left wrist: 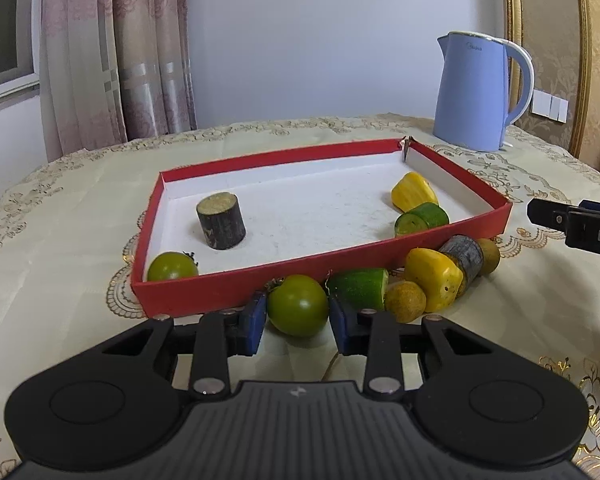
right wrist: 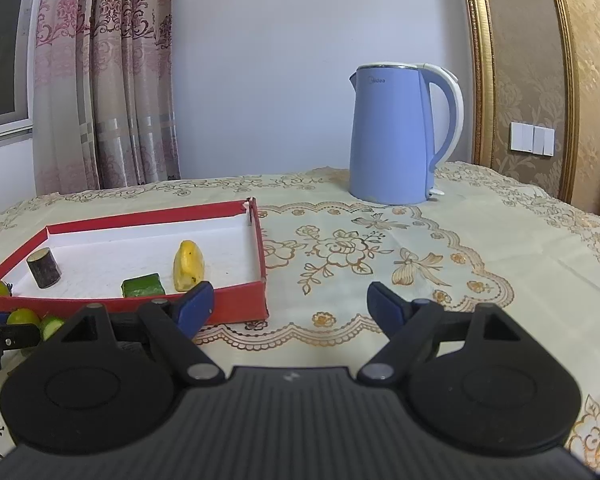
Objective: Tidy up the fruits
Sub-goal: 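Grasp the green tomato beside the tray with the left tool, then lift the green tomato with the left tool while the right tool grasps the yellow lemon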
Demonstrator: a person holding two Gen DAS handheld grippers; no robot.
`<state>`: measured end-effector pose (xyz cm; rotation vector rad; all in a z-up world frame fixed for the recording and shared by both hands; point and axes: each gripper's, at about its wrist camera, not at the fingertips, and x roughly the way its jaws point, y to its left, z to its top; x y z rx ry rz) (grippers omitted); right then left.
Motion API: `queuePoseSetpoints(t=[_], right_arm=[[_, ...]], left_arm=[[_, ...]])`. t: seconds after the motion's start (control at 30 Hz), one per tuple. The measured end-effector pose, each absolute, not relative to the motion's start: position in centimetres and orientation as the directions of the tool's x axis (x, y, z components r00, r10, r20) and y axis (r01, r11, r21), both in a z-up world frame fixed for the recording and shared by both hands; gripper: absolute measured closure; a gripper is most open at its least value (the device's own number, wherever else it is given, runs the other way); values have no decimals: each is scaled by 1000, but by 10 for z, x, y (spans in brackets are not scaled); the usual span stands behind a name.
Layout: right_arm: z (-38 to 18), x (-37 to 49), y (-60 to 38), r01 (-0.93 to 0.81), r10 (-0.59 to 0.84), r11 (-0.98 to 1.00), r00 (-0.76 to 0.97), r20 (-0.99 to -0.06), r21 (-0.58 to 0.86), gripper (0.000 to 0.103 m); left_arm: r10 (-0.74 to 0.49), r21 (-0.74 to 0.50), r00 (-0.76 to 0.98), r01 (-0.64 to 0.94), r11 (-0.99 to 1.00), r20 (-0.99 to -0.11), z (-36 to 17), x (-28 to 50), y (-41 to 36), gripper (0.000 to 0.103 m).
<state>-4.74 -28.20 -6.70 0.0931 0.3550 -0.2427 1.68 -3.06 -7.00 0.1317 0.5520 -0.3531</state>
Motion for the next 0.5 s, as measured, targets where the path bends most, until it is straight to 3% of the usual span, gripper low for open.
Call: queuePoseSetpoints(t=[0.17, 0.5], right_arm=[[-67, -47, -283, 251, -217, 967, 909, -357, 52, 21], [-69, -43, -277, 196, -168, 980, 904, -393, 32, 21]], left_arm=[[-295, 6, 806, 347, 938, -512, -59, 8, -18, 70], [-216, -19, 807, 247, 969, -550, -64, 10, 21, 70]])
